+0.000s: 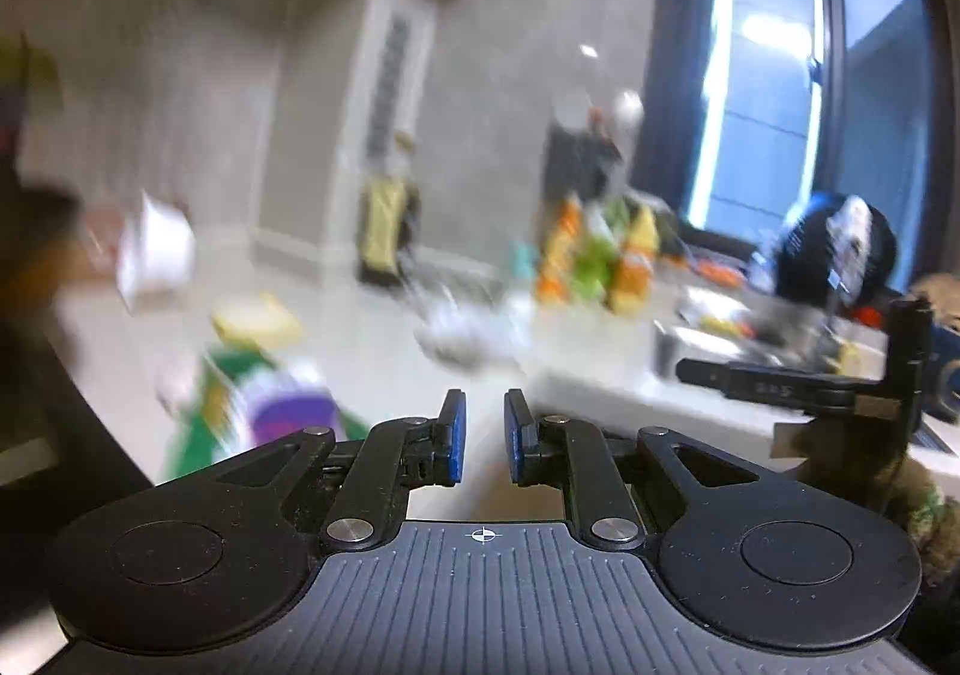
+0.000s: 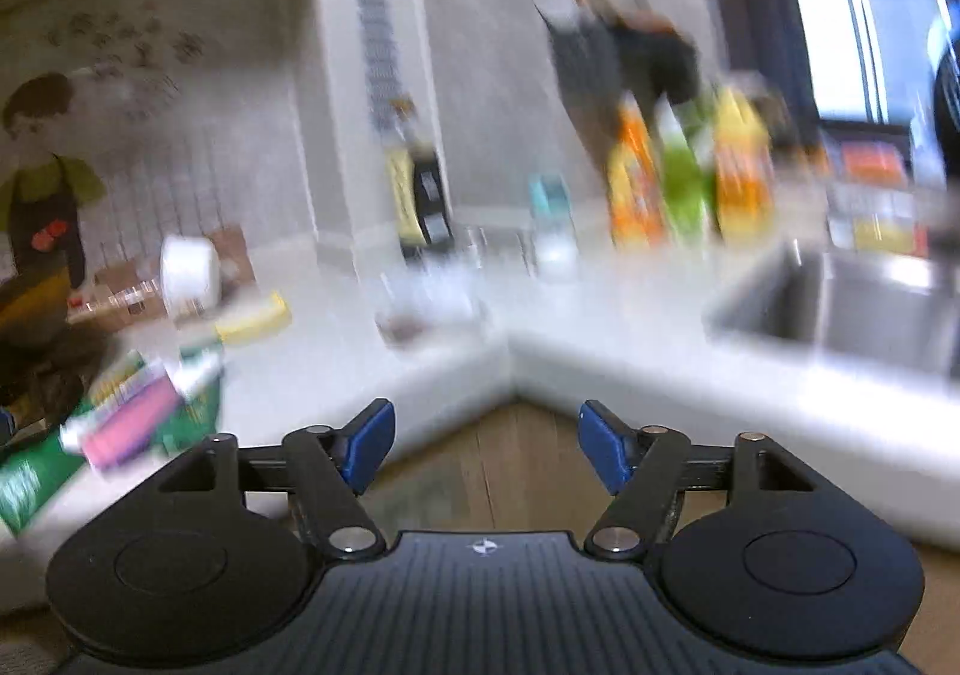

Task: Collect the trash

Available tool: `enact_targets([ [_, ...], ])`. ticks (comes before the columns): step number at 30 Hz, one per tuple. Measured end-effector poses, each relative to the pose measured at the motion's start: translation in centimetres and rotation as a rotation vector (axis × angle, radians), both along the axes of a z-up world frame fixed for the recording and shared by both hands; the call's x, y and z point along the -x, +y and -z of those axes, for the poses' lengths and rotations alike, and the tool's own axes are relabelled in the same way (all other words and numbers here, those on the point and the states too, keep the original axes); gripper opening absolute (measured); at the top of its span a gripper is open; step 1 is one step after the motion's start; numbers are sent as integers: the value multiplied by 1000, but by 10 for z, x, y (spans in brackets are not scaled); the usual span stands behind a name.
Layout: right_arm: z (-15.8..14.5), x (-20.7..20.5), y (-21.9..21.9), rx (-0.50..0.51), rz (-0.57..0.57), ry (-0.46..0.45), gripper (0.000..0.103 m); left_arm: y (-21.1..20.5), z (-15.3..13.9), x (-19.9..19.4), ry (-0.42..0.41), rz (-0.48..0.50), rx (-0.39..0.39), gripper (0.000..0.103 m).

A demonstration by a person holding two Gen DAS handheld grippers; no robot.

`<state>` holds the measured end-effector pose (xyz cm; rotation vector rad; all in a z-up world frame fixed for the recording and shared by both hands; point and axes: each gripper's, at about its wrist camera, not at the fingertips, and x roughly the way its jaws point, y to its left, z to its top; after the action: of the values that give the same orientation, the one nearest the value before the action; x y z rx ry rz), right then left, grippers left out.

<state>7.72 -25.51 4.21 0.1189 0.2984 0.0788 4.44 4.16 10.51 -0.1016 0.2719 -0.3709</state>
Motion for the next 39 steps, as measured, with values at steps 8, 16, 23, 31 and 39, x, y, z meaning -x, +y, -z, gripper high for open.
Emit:
enact_targets([
  [8, -121, -55, 35, -120, -194, -112, 92, 30, -70, -12, -39, -297, 31, 16],
  [16, -127, -127, 101, -31, -356, -40, 97, 53, -10, -65, 150, -349, 79, 16],
  [23, -34, -173, 164, 4, -494, 151, 97, 77, 35, -90, 278, -463, 134, 16],
  [31, 15, -172, 178, -27, -415, 196, 97, 73, 50, -91, 297, -404, 119, 16],
  [39, 14, -173, 167, -4, -350, 156, 97, 72, 46, -91, 263, -359, 79, 16],
])
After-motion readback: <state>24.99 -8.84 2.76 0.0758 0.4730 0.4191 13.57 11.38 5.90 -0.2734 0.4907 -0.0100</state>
